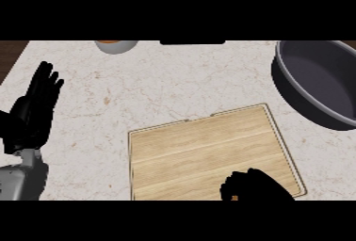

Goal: Pick the croissant from the tray and place it in the pot

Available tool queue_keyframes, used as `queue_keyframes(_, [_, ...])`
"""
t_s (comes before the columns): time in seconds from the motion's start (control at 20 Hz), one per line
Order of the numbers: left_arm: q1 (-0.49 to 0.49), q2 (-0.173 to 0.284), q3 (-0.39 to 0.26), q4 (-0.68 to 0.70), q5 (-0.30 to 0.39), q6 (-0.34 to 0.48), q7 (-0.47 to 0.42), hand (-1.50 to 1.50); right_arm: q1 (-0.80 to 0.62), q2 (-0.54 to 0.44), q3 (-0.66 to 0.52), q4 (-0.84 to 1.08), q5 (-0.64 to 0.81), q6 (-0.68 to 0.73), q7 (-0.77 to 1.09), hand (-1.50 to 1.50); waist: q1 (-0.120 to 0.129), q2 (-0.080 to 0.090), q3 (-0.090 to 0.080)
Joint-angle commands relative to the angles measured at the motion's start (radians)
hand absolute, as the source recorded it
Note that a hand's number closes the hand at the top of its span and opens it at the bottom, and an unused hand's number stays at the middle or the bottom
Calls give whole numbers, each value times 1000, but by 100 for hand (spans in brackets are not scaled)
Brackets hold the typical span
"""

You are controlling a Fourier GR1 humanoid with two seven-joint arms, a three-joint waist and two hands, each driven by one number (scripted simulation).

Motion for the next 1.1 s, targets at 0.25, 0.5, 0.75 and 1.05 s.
queue_keyframes(0.25, [28, -8, 9, 16, -10, 1, -17, 0, 225, -86, -241, -355, -151, -187, -117, 150, -26, 0, 1])
queue_keyframes(0.5, [27, -12, 7, 16, -10, -4, -20, 0, 253, -36, -464, -456, -275, -279, -114, 150, -21, 3, 1])
queue_keyframes(0.75, [40, -15, -7, -40, -10, -11, 3, 0, 219, -7, -701, -456, -425, -302, -83, 150, 2, 4, 1])
queue_keyframes(1.05, [28, -35, 3, 21, -6, -34, -58, 0, -22, -53, -891, -231, -565, -238, -16, 150, 21, 8, 0])
